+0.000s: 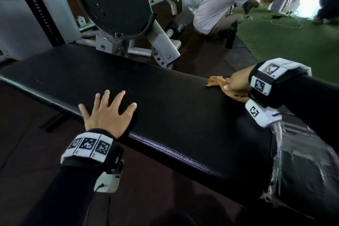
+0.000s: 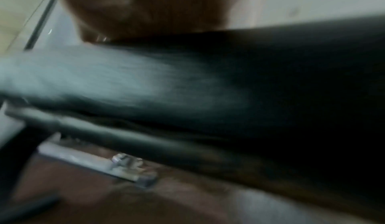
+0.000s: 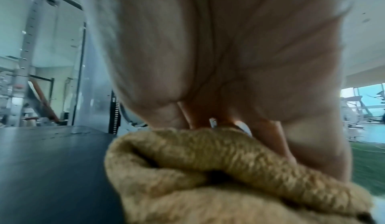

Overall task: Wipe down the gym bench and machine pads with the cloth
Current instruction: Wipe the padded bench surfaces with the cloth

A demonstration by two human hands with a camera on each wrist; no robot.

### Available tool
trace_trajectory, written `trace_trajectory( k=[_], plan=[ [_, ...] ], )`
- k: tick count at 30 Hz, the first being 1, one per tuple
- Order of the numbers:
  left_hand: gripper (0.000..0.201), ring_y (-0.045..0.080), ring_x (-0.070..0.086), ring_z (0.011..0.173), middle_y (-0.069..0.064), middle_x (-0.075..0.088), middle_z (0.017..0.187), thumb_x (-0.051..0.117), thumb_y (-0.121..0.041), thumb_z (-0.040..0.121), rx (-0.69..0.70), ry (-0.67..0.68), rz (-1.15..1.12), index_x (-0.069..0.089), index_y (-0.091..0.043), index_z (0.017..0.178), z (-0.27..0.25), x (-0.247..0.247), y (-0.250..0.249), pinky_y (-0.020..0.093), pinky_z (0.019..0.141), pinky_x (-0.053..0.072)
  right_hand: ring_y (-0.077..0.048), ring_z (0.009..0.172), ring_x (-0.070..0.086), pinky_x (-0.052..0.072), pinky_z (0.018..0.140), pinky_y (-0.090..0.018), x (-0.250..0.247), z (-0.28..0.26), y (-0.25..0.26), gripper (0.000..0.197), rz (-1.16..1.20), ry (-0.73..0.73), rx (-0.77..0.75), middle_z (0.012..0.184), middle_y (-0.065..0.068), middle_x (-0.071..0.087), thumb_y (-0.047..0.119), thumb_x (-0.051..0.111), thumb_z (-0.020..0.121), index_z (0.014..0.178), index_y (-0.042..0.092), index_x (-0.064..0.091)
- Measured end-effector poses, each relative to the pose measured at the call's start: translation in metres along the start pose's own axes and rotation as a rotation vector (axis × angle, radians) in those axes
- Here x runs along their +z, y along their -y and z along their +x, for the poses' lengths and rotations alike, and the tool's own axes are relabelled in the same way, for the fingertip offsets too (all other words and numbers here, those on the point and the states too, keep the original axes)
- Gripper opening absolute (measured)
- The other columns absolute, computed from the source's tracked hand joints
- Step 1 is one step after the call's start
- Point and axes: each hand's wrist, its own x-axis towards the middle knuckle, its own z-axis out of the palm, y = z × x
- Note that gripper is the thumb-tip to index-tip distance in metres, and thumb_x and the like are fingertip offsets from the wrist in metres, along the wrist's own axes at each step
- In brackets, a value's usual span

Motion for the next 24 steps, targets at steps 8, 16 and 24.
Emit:
trace_trajectory(
  k=[8, 16, 24],
  plan=[
    [0.075, 0.022, -0.017, 0.145, -0.003, -0.012, 0.159, 0.020, -0.073, 0.085, -0.081, 0.176, 0.041, -0.003, -0.041, 0.149, 0.012, -0.011, -0.008, 0.053, 0.114, -0.009, -0.007, 0.055, 0.042, 0.040, 0.058, -0.026, 0.008, 0.024, -0.006, 0.038, 0.284, -0.033, 0.070, 0.058, 0.001, 0.046, 0.010, 0.040, 0.097, 0.061, 0.021, 0.032],
    [0.082, 0.018, -0.024, 0.142, -0.009, -0.023, 0.156, 0.019, -0.080, 0.075, -0.151, 0.382, 0.019, -0.012, -0.048, 0.144, 0.022, -0.016, -0.006, 0.054, 0.112, -0.013, -0.039, 0.118, 0.048, 0.033, 0.101, -0.043, 0.010, 0.023, -0.004, 0.038, 0.360, -0.033, 0.156, 0.129, -0.021, 0.049, 0.024, 0.025, 0.099, 0.123, 0.004, 0.046],
    [0.076, 0.024, -0.038, 0.135, -0.011, -0.057, 0.129, 0.006, -0.081, 0.073, -0.172, 0.659, 0.061, -0.046, -0.050, 0.119, 0.031, -0.034, -0.011, 0.055, 0.106, -0.023, -0.044, 0.116, 0.045, 0.032, 0.097, -0.044, 0.008, 0.024, -0.007, 0.034, 0.431, 0.067, 0.201, 0.130, -0.016, 0.048, 0.030, 0.026, 0.100, 0.116, 0.009, 0.046]
  ],
)
